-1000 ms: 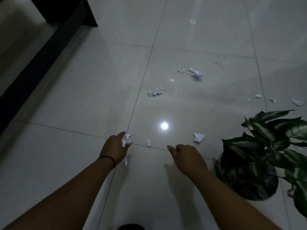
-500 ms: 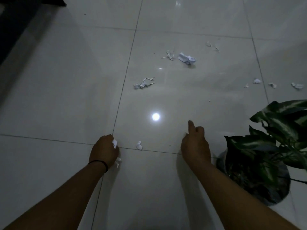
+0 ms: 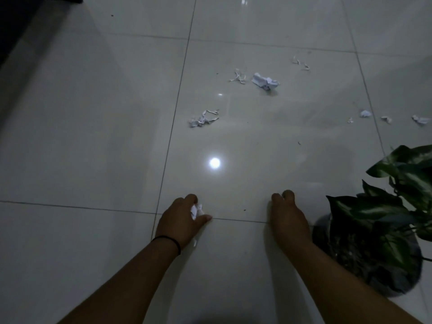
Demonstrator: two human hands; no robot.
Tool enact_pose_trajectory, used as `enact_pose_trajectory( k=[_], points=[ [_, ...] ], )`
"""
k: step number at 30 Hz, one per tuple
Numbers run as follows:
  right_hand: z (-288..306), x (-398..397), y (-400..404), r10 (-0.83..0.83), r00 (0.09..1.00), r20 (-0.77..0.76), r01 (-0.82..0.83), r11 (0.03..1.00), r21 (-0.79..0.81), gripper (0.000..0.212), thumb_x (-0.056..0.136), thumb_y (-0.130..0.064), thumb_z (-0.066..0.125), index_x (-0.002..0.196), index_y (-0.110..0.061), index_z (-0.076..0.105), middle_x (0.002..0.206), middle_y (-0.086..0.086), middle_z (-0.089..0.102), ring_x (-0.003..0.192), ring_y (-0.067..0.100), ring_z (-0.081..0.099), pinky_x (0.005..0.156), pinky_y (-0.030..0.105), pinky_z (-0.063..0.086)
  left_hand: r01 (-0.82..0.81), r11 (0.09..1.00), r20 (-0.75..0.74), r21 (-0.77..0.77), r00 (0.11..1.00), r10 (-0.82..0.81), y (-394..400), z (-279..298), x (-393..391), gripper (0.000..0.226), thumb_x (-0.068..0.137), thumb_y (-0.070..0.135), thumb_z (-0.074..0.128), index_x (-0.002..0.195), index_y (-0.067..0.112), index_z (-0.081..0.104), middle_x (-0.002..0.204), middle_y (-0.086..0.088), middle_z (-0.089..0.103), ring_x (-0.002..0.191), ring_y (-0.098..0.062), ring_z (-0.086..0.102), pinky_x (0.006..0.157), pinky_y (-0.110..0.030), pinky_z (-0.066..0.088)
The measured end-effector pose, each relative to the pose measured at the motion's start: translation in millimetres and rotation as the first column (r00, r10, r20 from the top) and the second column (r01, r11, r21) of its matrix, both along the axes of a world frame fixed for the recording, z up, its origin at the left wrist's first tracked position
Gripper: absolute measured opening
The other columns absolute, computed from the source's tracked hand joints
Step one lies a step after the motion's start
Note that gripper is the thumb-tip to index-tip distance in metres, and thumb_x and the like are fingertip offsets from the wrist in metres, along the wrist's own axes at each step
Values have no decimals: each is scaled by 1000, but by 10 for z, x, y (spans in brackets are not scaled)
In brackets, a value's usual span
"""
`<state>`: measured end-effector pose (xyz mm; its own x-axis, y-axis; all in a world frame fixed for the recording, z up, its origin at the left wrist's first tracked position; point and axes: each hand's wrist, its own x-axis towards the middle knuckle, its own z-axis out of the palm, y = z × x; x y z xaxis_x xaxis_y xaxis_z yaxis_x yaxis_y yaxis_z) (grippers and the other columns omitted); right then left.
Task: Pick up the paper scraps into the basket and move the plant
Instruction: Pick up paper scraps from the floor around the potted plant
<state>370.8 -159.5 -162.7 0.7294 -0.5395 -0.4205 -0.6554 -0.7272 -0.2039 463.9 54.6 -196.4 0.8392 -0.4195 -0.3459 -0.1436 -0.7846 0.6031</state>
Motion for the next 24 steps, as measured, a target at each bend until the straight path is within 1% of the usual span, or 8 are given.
enact_pose_trajectory(
  k=[4, 8, 11, 15, 17, 19, 21, 24],
  points=[
    [8, 31, -86, 36, 999, -20, -36, 999, 2, 18, 93, -2, 36, 107, -5, 47, 120, 18, 47, 92, 33, 58, 68, 34, 43, 42, 998, 16, 36, 999, -43, -43, -101, 1, 45, 87, 18, 57, 54, 24, 27, 61, 8, 31, 54, 0, 32, 47, -14, 21],
    [31, 96, -197, 121, 987, -110, -127, 990, -54, 22, 91, 2, 39, 108, -2, 53, 119, 16, 51, 95, 28, 59, 71, 31, 44, -134, 989, 35, -66, 990, 137, -71, 33, 7, 46, 79, -3, 53, 51, 22, 25, 62, 7, 31, 55, 0, 31, 51, -15, 28],
    [40, 74, -191, 88, 989, -116, -95, 994, -58, 24, 91, 2, 39, 110, -2, 51, 115, 16, 53, 96, 28, 58, 64, 28, 34, -245, 966, -10, -86, 969, 246, -40, 137, 23, 44, 75, -6, 56, 54, 19, 27, 58, 4, 38, 52, -5, 36, 48, -14, 33],
    [119, 73, 11, 21, 1000, -14, -21, 998, 51, 28, 91, 3, 38, 115, -1, 51, 114, 20, 54, 98, 33, 58, 71, 31, 43, -389, 912, -131, -131, 919, 373, 4, 257, 28, 22, 80, -1, 57, 77, 16, 44, 68, 1, 51, 60, -12, 49, 51, -13, 36],
    [208, 75, 141, 27, 999, 30, -30, 992, 119, 21, 92, 0, 40, 106, -3, 55, 106, 20, 56, 95, 32, 59, 65, 30, 42, -420, 897, -182, -141, 901, 393, -5, 337, 9, 15, 83, 3, 55, 90, 17, 54, 75, -1, 58, 67, -16, 55, 55, -16, 39],
    [338, 74, 255, 53, 998, 42, -59, 988, 141, 15, 95, -9, 42, 98, -3, 56, 101, 18, 58, 92, 30, 60, 59, 27, 34, -437, 887, -206, -150, 891, 405, -27, 399, -8, 8, 86, 12, 58, 79, 12, 62, 73, -5, 64, 72, -24, 60, 65, -23, 46],
    [505, 73, 334, 79, 995, 60, -88, 984, 155, 27, 95, -27, 47, 101, -3, 57, 102, 15, 60, 91, 29, 60, 65, 25, 34, -478, 863, -274, -163, 863, 425, -48, 481, -39, 27, 86, 24, 60, 60, 16, 58, 63, -8, 62, 70, -31, 63, 74, -36, 53],
    [857, 47, 399, 126, 990, 70, -137, 971, 196, 40, 88, -41, 58, 108, -7, 53, 104, 13, 59, 87, 24, 55, 66, 26, 35, -581, 799, -457, -157, 760, 462, -128, 747, -84, 32, 82, 35, 62, 57, 18, 51, 62, -16, 57, 71, -38, 67, 75, -50, 57]
  ],
)
